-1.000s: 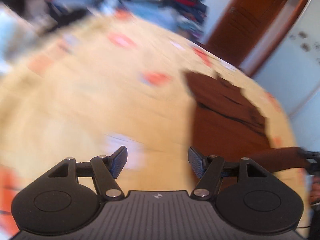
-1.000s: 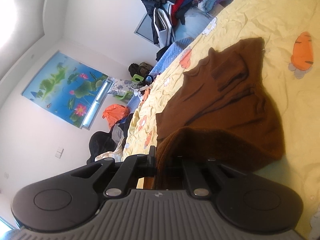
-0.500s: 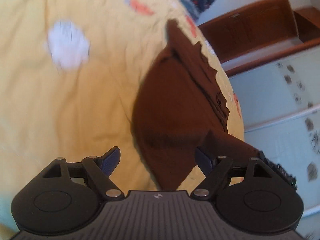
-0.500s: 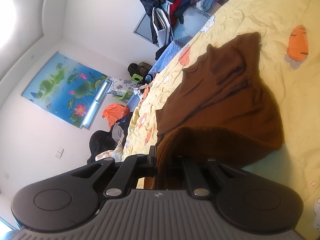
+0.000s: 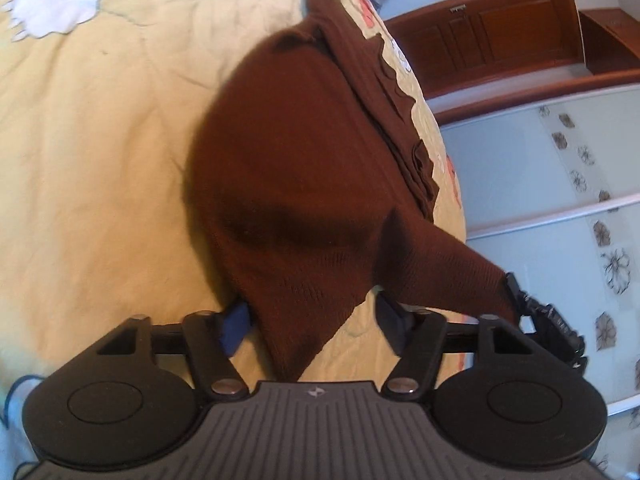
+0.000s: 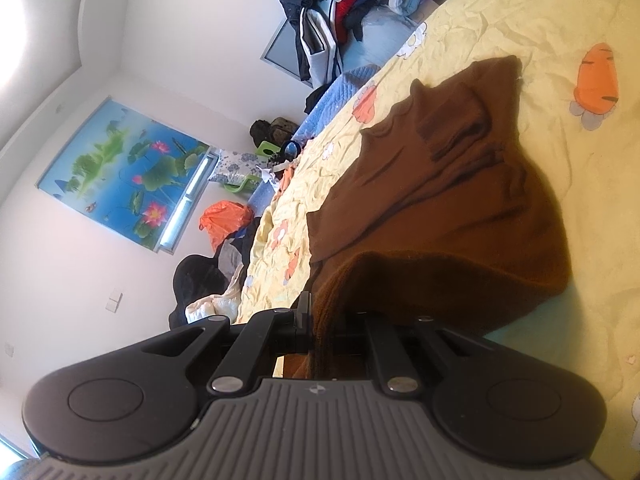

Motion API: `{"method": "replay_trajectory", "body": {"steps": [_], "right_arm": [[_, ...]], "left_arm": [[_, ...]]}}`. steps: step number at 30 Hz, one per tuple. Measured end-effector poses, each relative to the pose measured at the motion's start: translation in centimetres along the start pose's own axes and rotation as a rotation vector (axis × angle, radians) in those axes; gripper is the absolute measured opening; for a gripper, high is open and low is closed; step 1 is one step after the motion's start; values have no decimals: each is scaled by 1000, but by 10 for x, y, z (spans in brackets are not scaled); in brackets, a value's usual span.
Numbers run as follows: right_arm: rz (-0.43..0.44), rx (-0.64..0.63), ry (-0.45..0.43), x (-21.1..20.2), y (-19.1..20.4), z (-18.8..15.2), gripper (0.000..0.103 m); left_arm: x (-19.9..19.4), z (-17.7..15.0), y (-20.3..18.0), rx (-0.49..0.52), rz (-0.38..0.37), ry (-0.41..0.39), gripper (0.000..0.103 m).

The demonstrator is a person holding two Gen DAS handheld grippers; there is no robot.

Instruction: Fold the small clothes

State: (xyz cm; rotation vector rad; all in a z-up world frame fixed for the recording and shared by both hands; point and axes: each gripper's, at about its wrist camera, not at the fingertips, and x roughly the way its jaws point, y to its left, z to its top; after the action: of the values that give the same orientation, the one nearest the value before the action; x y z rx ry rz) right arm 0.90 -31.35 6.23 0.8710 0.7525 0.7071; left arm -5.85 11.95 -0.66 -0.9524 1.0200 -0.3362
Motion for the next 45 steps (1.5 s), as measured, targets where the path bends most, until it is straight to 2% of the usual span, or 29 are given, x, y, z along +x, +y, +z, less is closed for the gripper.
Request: {"method": "replay_trajectory", "body": {"steps": [2, 3, 4, 5, 6, 7, 11, 13, 16, 19, 21, 23, 25, 28, 32, 33, 34, 35, 36, 37, 38, 39, 40, 41, 43, 45], "right_arm": [[0, -3, 2, 0, 1, 0, 17], [0, -4, 0, -1, 2, 0, 17], [1, -4, -1, -2, 2, 0, 17], [1, -4, -1, -2, 2, 0, 17], [-1, -3, -1, -3, 2, 0, 17], [-3, -3, -2, -3, 2, -1, 17], [-2, -5, -18, -6, 1, 0, 17], [19, -11, -25, -9, 3, 0, 16], [38, -34, -38, -17, 9, 2, 16], [57, -19, -57, -20, 5, 13, 16], [60, 5, -78, -16, -5, 27, 16], [67, 44, -106, -7, -20, 46, 16], [77, 92, -136, 6, -36, 67, 16], [68, 124, -164, 32, -53, 107, 16], [-9, 143, -196, 72, -76, 159, 18], [-51, 156, -224, 82, -84, 170, 25], [-100, 158, -251, 90, -91, 179, 34], [-159, 160, -277, 97, -98, 187, 67], [-226, 170, -299, 103, -104, 191, 91], [-276, 176, -323, 105, -107, 191, 93], [-278, 173, -336, 104, -108, 188, 91], [-257, 168, -331, 101, -108, 184, 91], [-237, 154, -324, 96, -107, 178, 91], [-229, 130, -318, 90, -104, 169, 92], [-241, 61, -290, 78, -97, 152, 92], [-307, -3, -248, 66, -89, 137, 92]], "left_arm": [[2, -1, -3, 17, 4, -5, 59], [4, -2, -4, 26, 11, -9, 52], [6, -2, -5, 36, 30, -9, 39], [7, -3, -6, 44, 49, -8, 33], [9, -4, -6, 52, 74, -5, 16], [9, -6, -5, 67, 116, 6, 4], [3, -6, -20, 170, 175, 0, 4], [-10, -1, -28, 185, 128, 1, 4], [-42, 19, -51, 239, 50, -61, 4], [-60, 61, -74, 263, -16, -144, 4], [-57, 96, -89, 280, -37, -189, 4], [-40, 133, -104, 306, -28, -224, 4], [-15, 171, -116, 312, -29, -226, 4], [28, 224, -137, 354, 11, -263, 4], [95, 287, -142, 347, 70, -305, 4], [111, 300, -136, 325, 92, -303, 7], [125, 311, -128, 286, 128, -285, 15], [134, 319, -117, 224, 163, -258, 19], [138, 323, -108, 158, 172, -244, 24], [136, 321, -101, 115, 147, -245, 27], [128, 315, -94, 104, 102, -263, 31], [118, 306, -91, 109, 81, -292, 49], [108, 296, -88, 118, 89, -324, 80], [98, 285, -85, 131, 108, -359, 89], [75, 262, -81, 180, 143, -427, 90], [57, 237, -72, 175, 202, -441, 90]]}}
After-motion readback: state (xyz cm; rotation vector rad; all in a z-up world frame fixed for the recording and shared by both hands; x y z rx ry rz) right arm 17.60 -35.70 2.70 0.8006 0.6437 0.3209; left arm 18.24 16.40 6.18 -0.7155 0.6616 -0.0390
